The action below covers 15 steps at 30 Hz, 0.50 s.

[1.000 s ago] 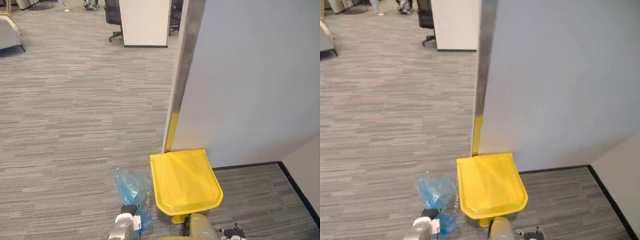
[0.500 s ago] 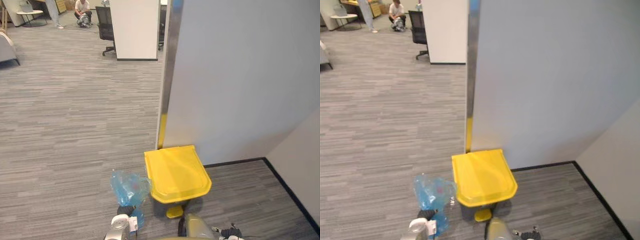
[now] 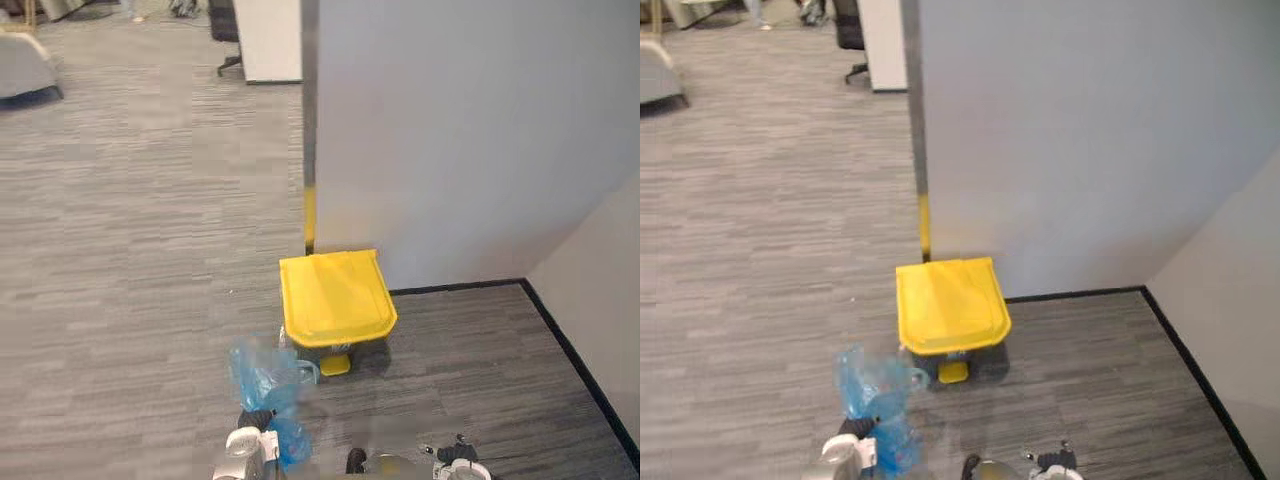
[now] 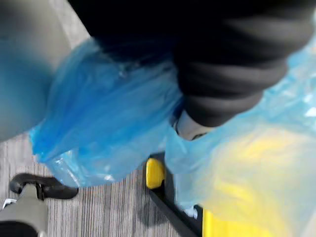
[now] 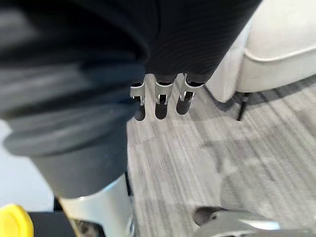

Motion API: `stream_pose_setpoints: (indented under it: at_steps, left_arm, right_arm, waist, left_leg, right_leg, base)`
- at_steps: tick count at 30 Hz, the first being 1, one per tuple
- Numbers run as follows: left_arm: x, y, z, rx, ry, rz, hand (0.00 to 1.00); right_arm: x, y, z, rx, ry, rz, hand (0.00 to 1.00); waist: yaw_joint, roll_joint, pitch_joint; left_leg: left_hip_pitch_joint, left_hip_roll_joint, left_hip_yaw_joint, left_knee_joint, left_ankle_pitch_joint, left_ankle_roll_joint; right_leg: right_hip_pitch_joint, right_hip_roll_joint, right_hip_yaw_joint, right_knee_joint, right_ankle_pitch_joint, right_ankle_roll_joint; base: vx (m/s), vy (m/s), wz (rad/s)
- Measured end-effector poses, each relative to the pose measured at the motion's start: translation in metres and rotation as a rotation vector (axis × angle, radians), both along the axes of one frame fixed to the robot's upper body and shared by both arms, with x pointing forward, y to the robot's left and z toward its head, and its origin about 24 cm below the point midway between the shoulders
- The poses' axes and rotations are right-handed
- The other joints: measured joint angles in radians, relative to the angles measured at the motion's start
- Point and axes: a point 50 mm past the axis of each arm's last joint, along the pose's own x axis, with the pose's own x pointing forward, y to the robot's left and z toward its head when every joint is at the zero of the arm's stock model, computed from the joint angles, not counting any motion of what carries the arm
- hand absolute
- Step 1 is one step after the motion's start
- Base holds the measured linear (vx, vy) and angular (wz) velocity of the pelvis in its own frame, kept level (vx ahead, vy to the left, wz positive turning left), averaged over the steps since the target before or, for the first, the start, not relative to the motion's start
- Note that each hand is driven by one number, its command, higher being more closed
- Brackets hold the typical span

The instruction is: Gather rubbish on tea table into small bin, then transfer packed bag to large trash can.

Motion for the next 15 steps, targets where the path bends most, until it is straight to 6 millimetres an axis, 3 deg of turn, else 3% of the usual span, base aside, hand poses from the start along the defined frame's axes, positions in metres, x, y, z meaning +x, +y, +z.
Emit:
stream_pose_setpoints:
  at_steps: [1, 2, 3, 5, 8, 15]
  left_arm:
    - [-0.005, -0.002, -0.002, -0.007, 0.013, 0.002, 1.0]
    - [-0.005, -0.003, -0.002, -0.01, 0.015, 0.0, 1.0]
    - [-0.007, 0.006, -0.003, 0.015, 0.023, -0.009, 1.0]
    - [-0.01, 0.014, -0.003, 0.039, 0.033, -0.02, 1.0]
    - [-0.017, 0.016, -0.005, 0.052, 0.052, -0.033, 1.0]
    - [-0.025, 0.024, -0.009, 0.073, 0.092, -0.036, 1.0]
  right_arm:
    - [-0.002, -0.008, 0.001, -0.019, 0.0, -0.007, 0.0]
    - [-0.003, -0.012, 0.002, -0.025, -0.002, -0.016, 0.0]
    - [-0.003, -0.006, 0.0, 0.004, -0.004, -0.057, 0.0]
    - [-0.01, -0.002, -0.002, 0.016, 0.015, -0.06, 0.0]
    - [-0.014, -0.003, -0.003, 0.015, 0.028, -0.061, 0.0]
    - [-0.018, -0.007, -0.005, 0.011, 0.057, -0.062, 0.0]
  waist:
    - [-0.007, 0.042, -0.012]
    - [-0.012, 0.065, -0.015]
    - [-0.026, 0.041, -0.012]
    - [-0.029, 0.012, -0.016]
    - [-0.029, 0.013, -0.017]
    - [-0.033, 0.025, -0.026]
  left_leg:
    - [0.043, 0.014, 0.024, -0.043, -0.049, 0.008]
    - [0.056, 0.022, 0.022, -0.096, -0.083, -0.004]
    - [0.08, -0.012, 0.036, -0.171, -0.067, -0.005]
    - [0.11, -0.051, 0.032, -0.25, -0.029, 0.001]
    - [0.13, -0.074, 0.021, -0.264, -0.022, 0.002]
    - [0.157, -0.083, -0.008, -0.296, 0.012, 0.012]
  right_leg:
    - [-0.002, 0.018, -0.017, -0.018, 0.018, 0.017]
    - [-0.002, 0.031, -0.026, -0.026, 0.032, 0.021]
    - [0.025, 0.01, -0.021, -0.076, 0.086, 0.019]
    - [0.051, -0.009, -0.013, -0.127, 0.123, 0.021]
    - [0.084, -0.023, -0.008, -0.162, 0.165, 0.026]
    - [0.123, -0.013, -0.026, -0.206, 0.18, 0.032]
  base:
    - [-0.13, 0.219, 0.2]
    - [-0.13, 0.216, 0.45]
    - [-0.07, 0.108, 0.49]
    - [-0.01, 0.101, 0.44]
    - [0.03, 0.085, 0.21]
    - [0.14, 0.035, 0.09]
